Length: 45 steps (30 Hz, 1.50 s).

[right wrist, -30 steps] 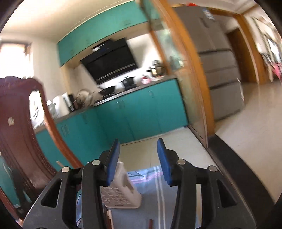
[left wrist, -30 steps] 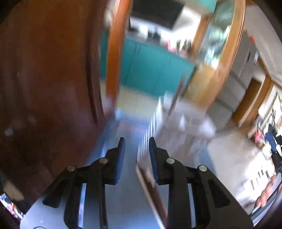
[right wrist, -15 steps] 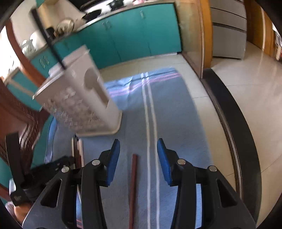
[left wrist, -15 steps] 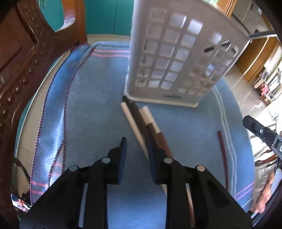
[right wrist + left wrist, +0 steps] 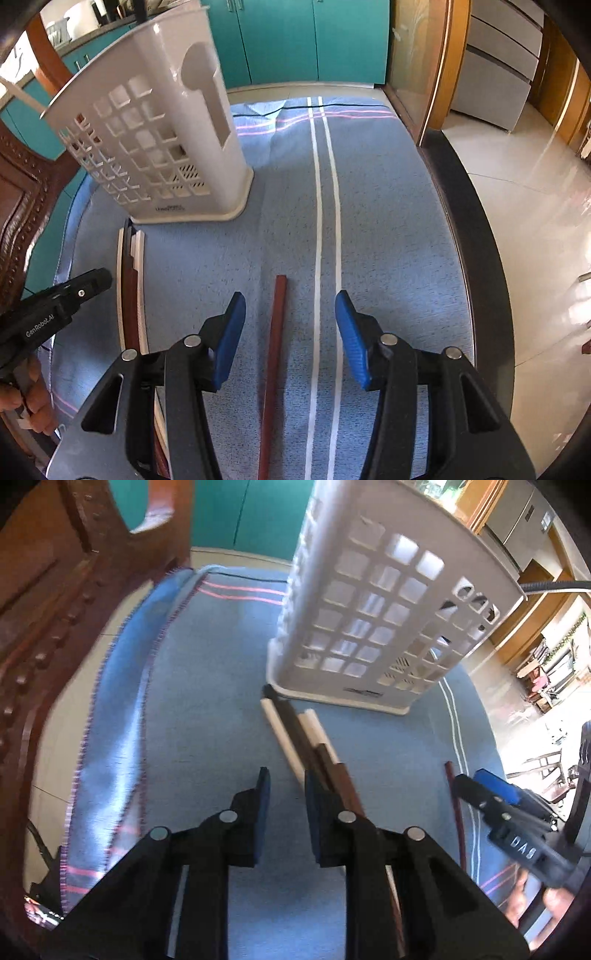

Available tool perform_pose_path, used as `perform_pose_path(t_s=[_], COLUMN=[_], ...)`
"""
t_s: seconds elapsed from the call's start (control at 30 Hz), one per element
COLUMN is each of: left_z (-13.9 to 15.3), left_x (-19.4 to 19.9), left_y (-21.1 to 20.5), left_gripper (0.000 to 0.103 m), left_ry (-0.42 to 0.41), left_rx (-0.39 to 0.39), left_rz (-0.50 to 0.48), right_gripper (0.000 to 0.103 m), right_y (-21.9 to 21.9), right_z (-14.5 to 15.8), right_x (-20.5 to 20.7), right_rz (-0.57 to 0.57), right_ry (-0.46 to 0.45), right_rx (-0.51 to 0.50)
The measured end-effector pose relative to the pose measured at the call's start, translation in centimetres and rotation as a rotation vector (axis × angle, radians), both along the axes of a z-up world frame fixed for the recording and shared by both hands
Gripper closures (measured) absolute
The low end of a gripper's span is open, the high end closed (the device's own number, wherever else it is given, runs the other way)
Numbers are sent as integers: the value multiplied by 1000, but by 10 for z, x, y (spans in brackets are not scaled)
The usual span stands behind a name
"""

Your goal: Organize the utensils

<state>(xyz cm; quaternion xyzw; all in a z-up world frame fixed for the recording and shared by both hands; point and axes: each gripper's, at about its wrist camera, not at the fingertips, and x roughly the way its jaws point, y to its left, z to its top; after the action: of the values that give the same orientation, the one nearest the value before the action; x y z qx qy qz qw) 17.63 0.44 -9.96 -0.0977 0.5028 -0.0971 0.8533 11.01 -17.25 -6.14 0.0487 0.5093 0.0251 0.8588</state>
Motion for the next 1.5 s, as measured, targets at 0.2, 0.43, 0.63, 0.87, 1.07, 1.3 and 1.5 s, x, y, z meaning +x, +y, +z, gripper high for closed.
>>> perform_pose_path(t_s=[0.2, 0.43, 0.63, 0.87, 1.07, 1.3, 1.5], left_z=[-5, 1, 1, 4, 12, 15, 19], left_x=[6, 12, 5, -4, -17, -28, -30], left_y=[-15, -35, -37, -38, -29, -32, -13], left_gripper=[77, 86, 86, 86, 87, 90, 90], left_ry=[-41, -58, -40, -41, -37, -14, -16], left_rx=[61, 123, 149, 182, 130, 86, 186], left_rz=[13, -55, -69, -67, -126, -216, -138], right_gripper=[53, 47, 45, 45, 82, 96, 95], right_y=[9, 15, 16, 19, 21, 7, -1], right_z=[-6, -11, -13, -12, -9, 2, 6], right_x=[-2, -1, 3, 0, -5, -7, -5], right_rz=[20, 33, 34, 44, 81, 61, 15], right_ry=[13, 19, 21, 12, 0, -26, -26], right_rx=[-45, -87, -106, -123, -83, 74, 82])
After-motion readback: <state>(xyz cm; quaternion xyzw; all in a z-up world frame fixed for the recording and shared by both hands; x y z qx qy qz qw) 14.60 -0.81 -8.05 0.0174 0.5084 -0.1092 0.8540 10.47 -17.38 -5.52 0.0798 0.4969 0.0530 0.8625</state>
